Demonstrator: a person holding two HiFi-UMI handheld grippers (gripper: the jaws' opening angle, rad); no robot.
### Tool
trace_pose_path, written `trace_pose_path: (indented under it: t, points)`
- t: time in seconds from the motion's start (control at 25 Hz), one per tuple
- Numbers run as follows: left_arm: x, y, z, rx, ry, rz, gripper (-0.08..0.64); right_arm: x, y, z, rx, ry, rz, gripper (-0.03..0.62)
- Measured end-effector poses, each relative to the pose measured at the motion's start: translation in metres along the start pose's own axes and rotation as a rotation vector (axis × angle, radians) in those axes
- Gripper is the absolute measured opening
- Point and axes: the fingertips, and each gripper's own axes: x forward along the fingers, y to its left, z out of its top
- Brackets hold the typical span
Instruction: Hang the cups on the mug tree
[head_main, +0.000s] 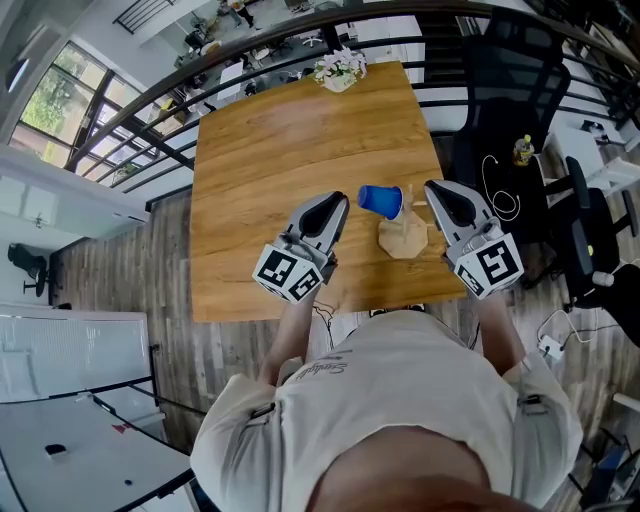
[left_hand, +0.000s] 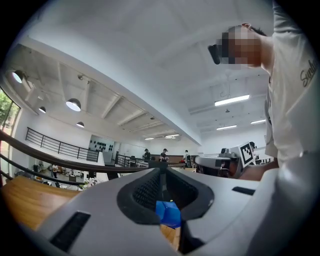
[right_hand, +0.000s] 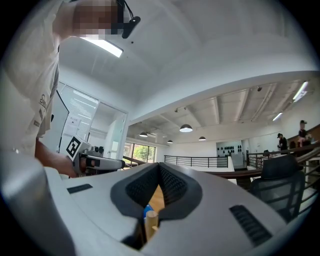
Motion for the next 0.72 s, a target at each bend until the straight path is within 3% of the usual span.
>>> trace_pose_path:
  t: [0.56, 0.72]
  points:
    - [-0.012, 0.005, -0.009, -0.038, 0.007, 0.041, 0.043, -0.001, 0.000, -0.007, 0.037, 0.002, -0.001, -0.005]
    - [-0.019, 0.015, -0.020, -0.081, 0.013, 0.068, 0.043, 0.002, 0.007, -0.014, 0.055, 0.013, 0.018, -0.005]
